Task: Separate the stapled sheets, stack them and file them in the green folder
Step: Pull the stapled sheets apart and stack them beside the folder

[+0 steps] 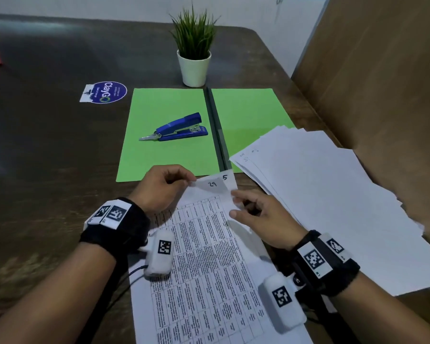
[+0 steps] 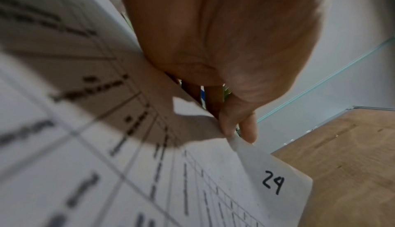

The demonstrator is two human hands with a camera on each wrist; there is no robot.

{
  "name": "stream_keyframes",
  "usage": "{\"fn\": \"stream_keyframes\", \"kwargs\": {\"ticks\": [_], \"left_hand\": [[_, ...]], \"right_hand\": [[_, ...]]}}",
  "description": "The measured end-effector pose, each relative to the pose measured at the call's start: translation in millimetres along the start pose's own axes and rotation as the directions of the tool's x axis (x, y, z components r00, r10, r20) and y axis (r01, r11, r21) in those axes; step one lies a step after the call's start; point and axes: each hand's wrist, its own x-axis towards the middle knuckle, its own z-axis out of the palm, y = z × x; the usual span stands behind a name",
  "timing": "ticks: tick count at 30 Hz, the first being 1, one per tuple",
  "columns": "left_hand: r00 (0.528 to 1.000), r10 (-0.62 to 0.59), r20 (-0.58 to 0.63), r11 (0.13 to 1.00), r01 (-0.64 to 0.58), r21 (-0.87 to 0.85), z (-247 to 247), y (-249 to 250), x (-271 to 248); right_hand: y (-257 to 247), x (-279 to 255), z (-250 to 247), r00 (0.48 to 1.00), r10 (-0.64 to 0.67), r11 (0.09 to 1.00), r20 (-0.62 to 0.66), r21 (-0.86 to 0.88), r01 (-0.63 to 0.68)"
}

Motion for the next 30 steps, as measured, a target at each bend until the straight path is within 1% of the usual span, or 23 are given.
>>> {"fn": "stream_keyframes", "kwargs": {"ticks": [4,7,10,12,14,17,18,20,22,23,24,26,27,28,29,30], "left_hand": [[0.997,-0.043,0.059,0.999,0.043,0.005,2.3,7.7,-3.9],[0.993,-0.09,0.071,0.996,0.091,-0.024,4.3,13.2,-7.9],[0.993,-0.089,0.079,0.996,0.089,0.005,1.3,14.1,-8.2],[0.991,-0.078,0.113,0.997,0.077,0.009,-1.2,16.4,-8.4],[0.99,-0.06,0.127,0.998,0.059,0.008,-3.3,18.0,-8.1],[0.993,-0.047,0.104,0.999,0.046,0.013,-4.0,18.0,-6.2],[0.994,-0.053,0.097,0.998,0.051,0.021,-3.9,17.3,-5.1],[0.993,-0.07,0.098,0.997,0.066,0.041,-4.2,16.9,-4.7],[0.992,-0.078,0.103,0.996,0.072,0.058,-4.3,17.7,-5.5],[0.991,-0.078,0.106,0.996,0.072,0.062,-5.1,18.2,-6.0],[0.991,-0.077,0.111,0.995,0.07,0.065,-5.8,18.3,-6.4],[0.991,-0.068,0.116,0.995,0.059,0.076,-6.6,17.8,-6.6],[0.991,-0.064,0.117,0.995,0.054,0.085,-6.6,17.8,-6.6],[0.992,-0.066,0.111,0.995,0.057,0.085,-6.2,16.1,-5.2],[0.992,-0.071,0.101,0.995,0.064,0.072,-6.1,15.0,-4.4],[0.993,-0.078,0.088,0.996,0.074,0.044,-5.7,13.8,-3.8]], "right_hand": [[0.1,0.5,0.0,1.0,-0.009,1.0,0.015,-0.01,0.01],[0.6,1.8,0.2,1.0,0.003,1.0,0.004,-0.013,-0.003],[-0.1,3.7,0.8,1.0,0.008,1.0,-0.005,0.022,-0.008],[-0.5,6.3,-0.2,0.999,0.005,1.0,-0.044,0.003,-0.005],[-2.9,7.1,-0.3,0.997,0.0,0.998,-0.072,-0.055,-0.004],[-7.2,5.2,1.1,1.0,0.008,0.981,-0.022,-0.195,-0.012],[-9.2,4.4,0.0,1.0,-0.005,0.976,-0.029,-0.219,-0.001],[-11.0,5.2,-3.7,0.991,-0.049,0.976,-0.126,-0.215,0.021],[-14.7,5.8,-9.4,0.969,-0.069,0.989,-0.237,-0.145,0.035],[-17.9,4.5,-11.9,0.968,-0.063,0.992,-0.242,-0.118,0.036],[-20.7,1.9,-13.6,0.979,-0.047,0.994,-0.199,-0.103,0.027],[-26.4,-5.9,-14.4,0.999,0.034,0.992,-0.009,-0.123,-0.035],[-26.8,-9.6,-14.8,0.994,0.076,0.983,0.077,-0.173,-0.062],[-24.2,-11.5,-15.1,0.991,0.087,0.971,0.099,-0.231,-0.063],[-23.1,-11.6,-15.4,0.996,0.067,0.965,0.063,-0.259,-0.049],[-21.6,-10.5,-16.5,0.999,0.037,0.968,-0.023,-0.247,-0.042]]}}
